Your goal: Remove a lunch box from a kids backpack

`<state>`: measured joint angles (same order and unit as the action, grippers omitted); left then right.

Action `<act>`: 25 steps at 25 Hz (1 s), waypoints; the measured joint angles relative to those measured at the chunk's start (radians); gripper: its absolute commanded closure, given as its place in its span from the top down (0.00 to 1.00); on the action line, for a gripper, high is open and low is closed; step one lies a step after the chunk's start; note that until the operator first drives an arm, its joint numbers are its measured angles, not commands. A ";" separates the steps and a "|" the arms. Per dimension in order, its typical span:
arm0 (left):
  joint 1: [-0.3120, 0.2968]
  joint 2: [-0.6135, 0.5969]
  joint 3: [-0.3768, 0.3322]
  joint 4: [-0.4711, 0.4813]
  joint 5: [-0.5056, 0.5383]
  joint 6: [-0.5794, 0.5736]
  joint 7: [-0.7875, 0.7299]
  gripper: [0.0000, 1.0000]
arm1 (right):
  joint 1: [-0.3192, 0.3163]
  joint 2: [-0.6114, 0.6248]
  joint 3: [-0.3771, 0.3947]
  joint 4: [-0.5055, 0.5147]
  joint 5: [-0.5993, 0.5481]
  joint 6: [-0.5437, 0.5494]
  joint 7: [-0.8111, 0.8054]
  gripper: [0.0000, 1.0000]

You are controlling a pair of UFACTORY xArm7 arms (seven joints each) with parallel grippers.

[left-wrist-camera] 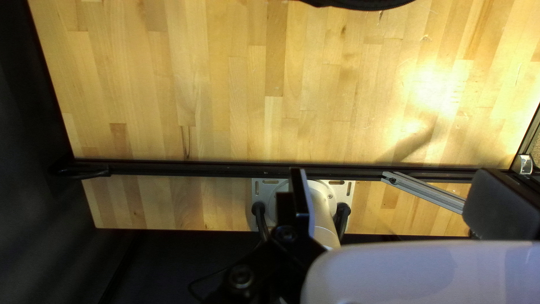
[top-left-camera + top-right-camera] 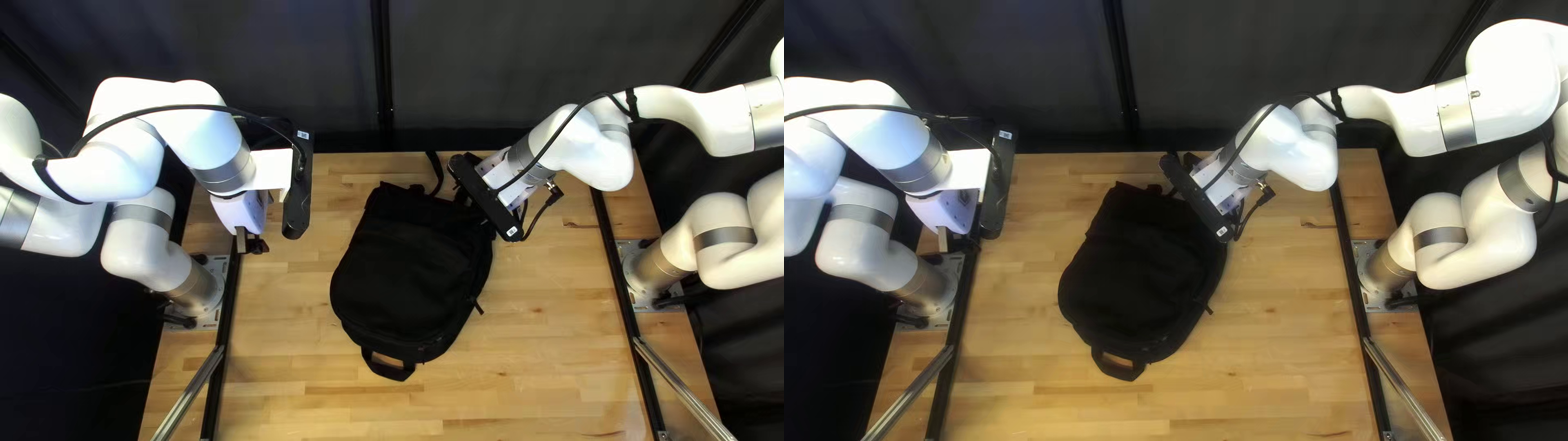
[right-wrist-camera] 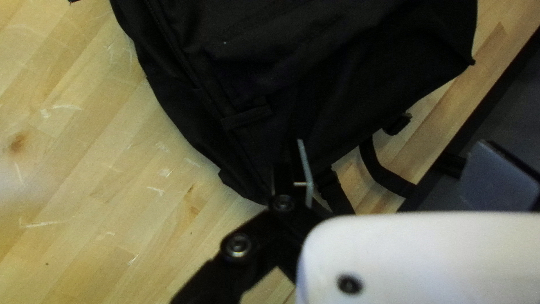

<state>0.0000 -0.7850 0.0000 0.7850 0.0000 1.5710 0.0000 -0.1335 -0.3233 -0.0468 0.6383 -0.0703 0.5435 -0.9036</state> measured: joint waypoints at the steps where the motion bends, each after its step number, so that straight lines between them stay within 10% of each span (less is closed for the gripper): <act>1: 0.000 0.000 0.000 0.000 0.000 0.000 0.000 1.00 | 0.000 0.000 0.000 0.000 0.000 0.000 0.000 1.00; 13: 0.001 0.000 -0.006 -0.005 -0.010 -0.011 -0.014 1.00 | 0.000 0.000 0.000 0.000 0.000 0.000 0.000 1.00; 25: -0.037 0.178 -0.362 -0.070 -0.030 -0.270 -0.369 1.00 | 0.000 0.000 0.000 0.000 0.000 0.000 0.000 1.00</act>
<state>-0.0373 -0.6073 -0.3620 0.7152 -0.0302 1.3005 -0.3686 -0.1335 -0.3233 -0.0468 0.6383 -0.0703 0.5435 -0.9036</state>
